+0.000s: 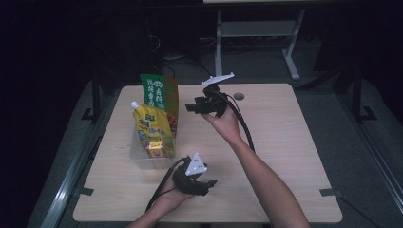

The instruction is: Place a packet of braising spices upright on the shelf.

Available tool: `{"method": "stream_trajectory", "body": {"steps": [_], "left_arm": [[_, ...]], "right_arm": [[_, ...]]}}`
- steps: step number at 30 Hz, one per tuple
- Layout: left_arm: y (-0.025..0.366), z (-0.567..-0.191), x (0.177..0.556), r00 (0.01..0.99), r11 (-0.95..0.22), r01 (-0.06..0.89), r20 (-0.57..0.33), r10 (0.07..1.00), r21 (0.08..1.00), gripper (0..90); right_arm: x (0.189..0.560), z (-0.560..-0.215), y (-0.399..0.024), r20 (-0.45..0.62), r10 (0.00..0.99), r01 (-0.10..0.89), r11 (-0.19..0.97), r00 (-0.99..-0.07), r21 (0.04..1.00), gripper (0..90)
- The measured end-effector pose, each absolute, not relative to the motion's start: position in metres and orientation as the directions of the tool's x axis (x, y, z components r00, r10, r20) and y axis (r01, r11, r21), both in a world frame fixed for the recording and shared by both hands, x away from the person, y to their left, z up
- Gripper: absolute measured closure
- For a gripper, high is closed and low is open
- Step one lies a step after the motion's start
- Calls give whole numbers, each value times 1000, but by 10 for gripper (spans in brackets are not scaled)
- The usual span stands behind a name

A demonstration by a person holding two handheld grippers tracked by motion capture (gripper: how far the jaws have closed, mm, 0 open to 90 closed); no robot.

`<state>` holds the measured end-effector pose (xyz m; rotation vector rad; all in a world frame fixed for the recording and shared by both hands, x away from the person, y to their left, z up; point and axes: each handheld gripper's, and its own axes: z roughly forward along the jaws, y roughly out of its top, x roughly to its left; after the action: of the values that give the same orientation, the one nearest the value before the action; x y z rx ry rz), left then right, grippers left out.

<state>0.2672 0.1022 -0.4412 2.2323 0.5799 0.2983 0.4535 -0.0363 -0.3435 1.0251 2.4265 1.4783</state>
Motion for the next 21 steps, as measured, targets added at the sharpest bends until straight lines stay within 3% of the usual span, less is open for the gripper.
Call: {"method": "stream_trajectory", "body": {"steps": [21], "left_arm": [[105, -441, 270, 866, -571, 315, 16, 499, 758, 304]], "right_arm": [[434, -350, -104, 279, 633, 550, 282, -722, 786, 371]]}}
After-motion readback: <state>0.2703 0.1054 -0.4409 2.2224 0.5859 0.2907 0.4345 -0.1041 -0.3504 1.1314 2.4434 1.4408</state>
